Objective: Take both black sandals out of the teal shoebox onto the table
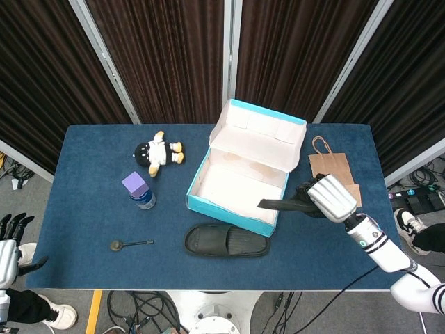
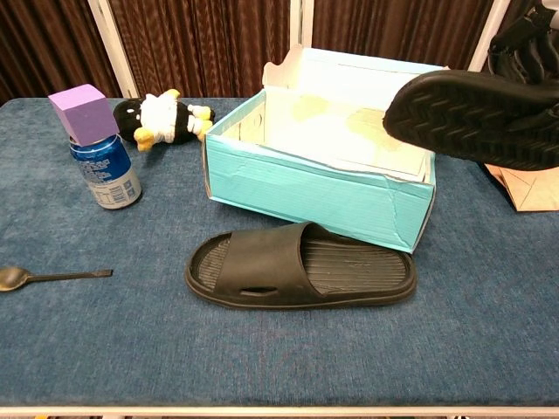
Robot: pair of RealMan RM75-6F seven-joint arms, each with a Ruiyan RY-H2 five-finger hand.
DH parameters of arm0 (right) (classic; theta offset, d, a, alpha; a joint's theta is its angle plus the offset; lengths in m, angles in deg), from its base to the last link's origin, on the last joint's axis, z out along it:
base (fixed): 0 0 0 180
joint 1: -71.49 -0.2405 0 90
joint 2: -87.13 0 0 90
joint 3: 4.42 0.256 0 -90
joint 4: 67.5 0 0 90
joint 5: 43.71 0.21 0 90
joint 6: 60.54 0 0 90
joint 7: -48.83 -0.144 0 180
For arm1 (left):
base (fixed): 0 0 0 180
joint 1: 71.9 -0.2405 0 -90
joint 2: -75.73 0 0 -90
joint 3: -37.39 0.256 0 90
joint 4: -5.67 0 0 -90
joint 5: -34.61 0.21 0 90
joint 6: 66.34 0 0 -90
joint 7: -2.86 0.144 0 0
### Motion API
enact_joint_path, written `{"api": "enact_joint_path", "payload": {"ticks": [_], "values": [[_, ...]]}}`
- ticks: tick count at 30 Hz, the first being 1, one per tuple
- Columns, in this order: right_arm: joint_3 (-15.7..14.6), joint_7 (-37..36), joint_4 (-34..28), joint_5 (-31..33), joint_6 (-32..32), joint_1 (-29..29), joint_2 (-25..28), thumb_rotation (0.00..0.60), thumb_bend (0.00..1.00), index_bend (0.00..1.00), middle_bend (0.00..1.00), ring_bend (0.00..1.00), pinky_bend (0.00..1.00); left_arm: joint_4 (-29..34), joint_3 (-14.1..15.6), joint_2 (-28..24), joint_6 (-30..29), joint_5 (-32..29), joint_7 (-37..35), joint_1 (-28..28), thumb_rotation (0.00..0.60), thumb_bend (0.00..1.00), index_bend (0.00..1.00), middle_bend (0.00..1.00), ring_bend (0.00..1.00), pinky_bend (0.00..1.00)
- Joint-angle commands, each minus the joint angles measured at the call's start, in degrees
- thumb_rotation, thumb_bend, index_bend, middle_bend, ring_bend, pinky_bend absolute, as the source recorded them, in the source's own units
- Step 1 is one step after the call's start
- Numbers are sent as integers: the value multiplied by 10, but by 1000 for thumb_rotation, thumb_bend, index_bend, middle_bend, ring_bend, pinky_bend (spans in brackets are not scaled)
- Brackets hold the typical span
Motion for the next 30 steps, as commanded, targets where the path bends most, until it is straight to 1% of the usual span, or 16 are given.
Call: {"api": "enact_joint_path", "payload": {"ticks": [1,4,9,12,15,17,19,21,22,23,24,25,27,28,30], "values": [[-18,-61,66,-60,-65,15,-49,600,421,831,682,604,616,2,1,-1,-1,-1,2,-1,600,0,177,104,22,119],[-28,-69,88,-92,-82,12,-67,600,404,828,682,596,601,4,2,-2,-3,1,3,-2,600,0,177,103,22,119],[-42,-72,117,-127,-100,8,-89,600,397,826,677,585,573,5,4,-2,-1,-1,3,-3,600,0,177,103,22,119],[-42,-64,154,-143,-118,6,-106,600,395,825,674,578,556,7,3,-3,-1,-2,5,-3,600,0,177,103,22,119],[-39,-53,198,-150,-130,3,-124,600,378,818,653,551,517,9,3,-4,-2,-1,7,-2,600,0,177,103,22,119],[-36,-38,236,-156,-136,0,-137,600,367,804,627,524,476,11,3,-5,-1,0,9,-1,600,0,177,103,22,119],[-37,-26,267,-155,-130,-3,-147,600,355,758,581,474,421,13,3,-5,-1,0,11,-1,600,0,177,103,22,119],[-39,-16,287,-153,-120,-5,-152,600,321,628,473,348,305,14,3,-5,-1,0,13,-1,600,0,177,103,22,119],[-39,-10,297,-152,-116,-6,-155,600,283,527,397,259,228,14,3,-5,-2,0,13,-1,600,0,177,103,22,119],[-39,-7,302,-148,-112,-6,-157,600,252,451,342,196,178,15,3,-5,-2,0,14,-1,600,0,177,103,22,119],[-39,-5,304,-144,-105,-5,-157,600,198,331,261,110,104,16,3,-6,-2,-1,14,-1,600,0,177,103,22,119],[-39,-1,302,-138,-96,-4,-155,600,146,205,177,45,46,17,3,-7,-2,-2,15,-1,600,0,177,103,22,119],[-37,11,292,-127,-82,-2,-152,600,80,41,49,0,0,18,3,-8,-2,-2,17,-1,600,0,177,103,22,119],[-37,16,284,-121,-75,-1,-148,600,58,6,13,0,0,19,3,-8,-3,-2,17,-2,600,0,177,103,22,119],[-38,25,271,-113,-63,1,-140,600,32,0,0,0,0,19,3,-8,-2,-2,18,-1,600,0,177,103,22,119]]}}
